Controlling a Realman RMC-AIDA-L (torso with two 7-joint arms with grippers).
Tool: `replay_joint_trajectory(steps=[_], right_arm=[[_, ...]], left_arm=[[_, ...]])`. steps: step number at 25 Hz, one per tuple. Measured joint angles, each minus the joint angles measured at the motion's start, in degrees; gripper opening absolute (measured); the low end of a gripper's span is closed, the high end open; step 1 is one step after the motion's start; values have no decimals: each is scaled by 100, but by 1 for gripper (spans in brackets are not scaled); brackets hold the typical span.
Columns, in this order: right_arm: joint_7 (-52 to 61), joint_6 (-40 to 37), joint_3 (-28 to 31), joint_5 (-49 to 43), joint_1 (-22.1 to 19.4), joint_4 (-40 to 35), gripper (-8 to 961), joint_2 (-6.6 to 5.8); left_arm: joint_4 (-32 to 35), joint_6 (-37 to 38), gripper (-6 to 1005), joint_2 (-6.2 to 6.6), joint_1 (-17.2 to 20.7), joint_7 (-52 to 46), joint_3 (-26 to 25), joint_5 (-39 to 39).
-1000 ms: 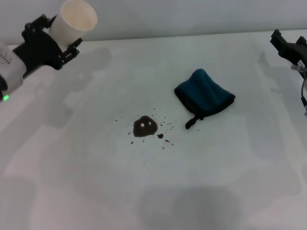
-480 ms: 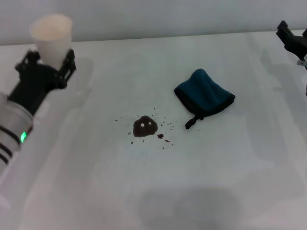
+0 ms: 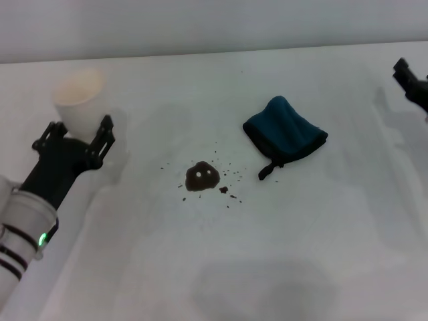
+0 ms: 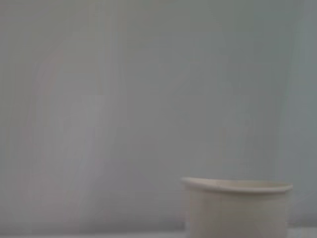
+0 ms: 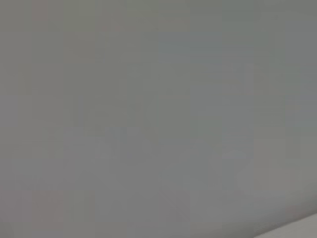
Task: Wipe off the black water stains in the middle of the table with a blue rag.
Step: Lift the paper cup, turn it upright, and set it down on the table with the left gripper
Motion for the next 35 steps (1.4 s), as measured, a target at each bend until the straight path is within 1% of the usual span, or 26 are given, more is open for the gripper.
replay_joint_trajectory(steps=[8, 12, 16, 22, 35], right_arm=[[25, 224, -69, -361, -170, 37, 844, -7], [29, 262, -82, -466, -114, -16, 843, -30], [48, 326, -246, -475, -83, -154, 843, -37], [106, 313, -271, -478, -83, -276, 842, -42], [106, 328, -252, -477, -152, -316, 844, -35]], left_arm=[[-62, -152, 673, 6, 180, 11, -12, -26], [-105, -423, 672, 0, 113, 4, -17, -76], [-52, -682, 674, -13, 53, 14, -18, -78], [-42, -823, 676, -34, 69, 50, -18, -81], [183, -780, 682, -32, 415, 62, -3, -54]])
